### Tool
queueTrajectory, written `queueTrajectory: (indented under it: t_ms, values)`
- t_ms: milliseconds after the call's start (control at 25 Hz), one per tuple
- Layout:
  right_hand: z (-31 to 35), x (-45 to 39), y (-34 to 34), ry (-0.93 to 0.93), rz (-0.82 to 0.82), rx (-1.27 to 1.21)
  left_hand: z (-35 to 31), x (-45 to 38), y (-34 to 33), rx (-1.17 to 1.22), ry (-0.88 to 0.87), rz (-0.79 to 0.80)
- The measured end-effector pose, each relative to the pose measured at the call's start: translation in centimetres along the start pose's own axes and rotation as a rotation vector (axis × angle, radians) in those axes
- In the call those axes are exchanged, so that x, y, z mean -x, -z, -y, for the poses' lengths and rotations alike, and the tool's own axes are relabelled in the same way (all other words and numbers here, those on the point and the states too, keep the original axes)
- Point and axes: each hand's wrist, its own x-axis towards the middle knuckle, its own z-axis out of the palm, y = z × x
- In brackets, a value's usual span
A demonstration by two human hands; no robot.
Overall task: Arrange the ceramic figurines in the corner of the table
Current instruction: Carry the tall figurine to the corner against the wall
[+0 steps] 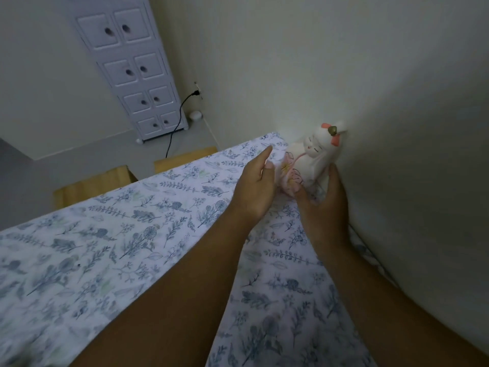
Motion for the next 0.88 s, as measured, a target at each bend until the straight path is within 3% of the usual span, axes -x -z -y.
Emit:
queueTrajectory:
  t_ms: [160, 360, 520, 720, 880]
  values:
    - [2.8, 7.4, -1.6, 0.048, 0.020, 0.326, 2.5, 9.2, 6.9, -0.224, 0.024, -0.133]
    - [8.3, 20.6, -8.7, 0.250, 0.480, 0.417, 6.7, 23.5, 18.4, -0.443, 0.195, -0.290]
    - [11.6, 31.5, -13.6, 0.346, 0.742, 0.426, 9.7, 34.0, 25.7, -0.505, 0.334, -0.360]
    - [12.8, 38.5, -17.7, 0.384, 0.923, 0.503, 14.4, 39.7, 29.7, -0.524, 0.374, -0.362]
    - [11.5, 39.7, -19.4, 0.338, 1.062, 0.525, 16.2, 39.9, 29.8, -0.284, 0.384, -0.312]
